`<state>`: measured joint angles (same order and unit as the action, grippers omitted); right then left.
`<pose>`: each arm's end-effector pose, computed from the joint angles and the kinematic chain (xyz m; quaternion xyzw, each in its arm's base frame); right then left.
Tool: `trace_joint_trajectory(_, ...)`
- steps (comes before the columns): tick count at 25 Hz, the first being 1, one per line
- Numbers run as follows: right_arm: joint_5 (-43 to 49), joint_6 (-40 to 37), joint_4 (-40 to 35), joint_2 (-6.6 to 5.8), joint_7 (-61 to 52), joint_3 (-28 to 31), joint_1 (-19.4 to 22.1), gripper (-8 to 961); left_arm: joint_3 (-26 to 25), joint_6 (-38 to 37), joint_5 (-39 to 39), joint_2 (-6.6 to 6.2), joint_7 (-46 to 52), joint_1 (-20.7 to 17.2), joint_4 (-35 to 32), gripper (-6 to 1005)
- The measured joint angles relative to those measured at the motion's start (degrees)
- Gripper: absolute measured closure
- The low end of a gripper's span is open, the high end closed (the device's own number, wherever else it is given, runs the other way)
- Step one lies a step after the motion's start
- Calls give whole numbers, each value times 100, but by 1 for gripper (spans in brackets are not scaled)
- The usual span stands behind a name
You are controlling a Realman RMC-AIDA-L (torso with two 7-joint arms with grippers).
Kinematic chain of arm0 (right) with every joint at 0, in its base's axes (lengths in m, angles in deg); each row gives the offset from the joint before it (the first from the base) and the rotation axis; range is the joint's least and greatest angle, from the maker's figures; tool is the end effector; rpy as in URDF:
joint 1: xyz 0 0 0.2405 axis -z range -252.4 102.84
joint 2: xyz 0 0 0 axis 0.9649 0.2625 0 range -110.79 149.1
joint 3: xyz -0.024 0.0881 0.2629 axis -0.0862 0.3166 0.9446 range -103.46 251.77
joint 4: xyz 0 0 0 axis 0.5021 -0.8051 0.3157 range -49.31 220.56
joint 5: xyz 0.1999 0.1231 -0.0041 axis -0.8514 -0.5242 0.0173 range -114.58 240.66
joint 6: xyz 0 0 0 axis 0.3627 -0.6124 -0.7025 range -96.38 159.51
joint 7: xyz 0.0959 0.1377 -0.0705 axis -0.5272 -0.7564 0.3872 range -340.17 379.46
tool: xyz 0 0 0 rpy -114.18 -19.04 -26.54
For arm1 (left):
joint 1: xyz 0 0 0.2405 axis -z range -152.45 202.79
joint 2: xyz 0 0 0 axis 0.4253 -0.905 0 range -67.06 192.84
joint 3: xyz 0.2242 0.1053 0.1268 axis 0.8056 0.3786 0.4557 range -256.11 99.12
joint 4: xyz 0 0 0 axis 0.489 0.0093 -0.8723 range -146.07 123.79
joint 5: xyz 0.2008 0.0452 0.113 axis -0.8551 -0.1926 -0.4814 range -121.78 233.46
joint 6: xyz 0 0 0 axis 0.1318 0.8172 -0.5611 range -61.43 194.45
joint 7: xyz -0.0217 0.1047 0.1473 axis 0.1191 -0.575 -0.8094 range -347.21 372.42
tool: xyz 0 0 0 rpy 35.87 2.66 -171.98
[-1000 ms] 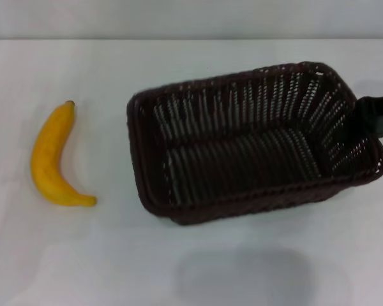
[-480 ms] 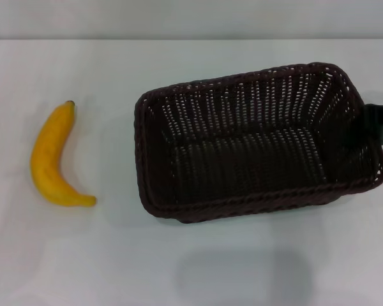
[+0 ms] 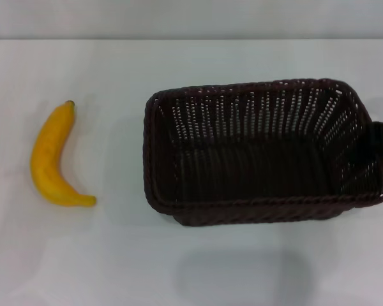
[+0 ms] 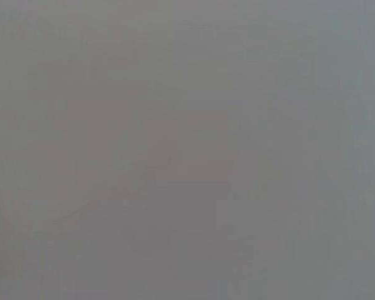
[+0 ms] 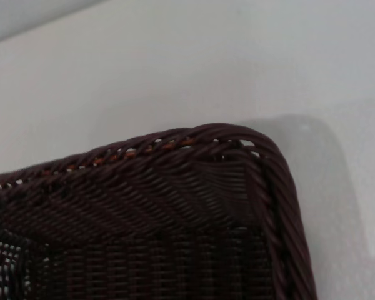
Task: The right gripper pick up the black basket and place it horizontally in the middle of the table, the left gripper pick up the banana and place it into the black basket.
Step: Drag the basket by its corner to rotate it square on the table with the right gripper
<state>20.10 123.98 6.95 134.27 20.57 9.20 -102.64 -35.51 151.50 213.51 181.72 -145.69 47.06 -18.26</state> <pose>0.2444 0.3899 0.0218 -0.7202 0.6681 -0.0004 0.1870 -0.3862 0.3545 0.0818 -0.5250 -0.1853 -0.4184 0.7176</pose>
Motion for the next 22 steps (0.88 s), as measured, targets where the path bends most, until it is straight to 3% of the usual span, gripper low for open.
trace_joint_trajectory(13, 29, 370, -38, -53, 133, 14, -250, 661, 0, 10, -1, 8, 0, -45, -82, 148)
trace_joint_trajectory(22, 30, 590, -234, -427, -33, -19, -428, 629, 0, 0, 0, 10, 0, -84, -82, 149)
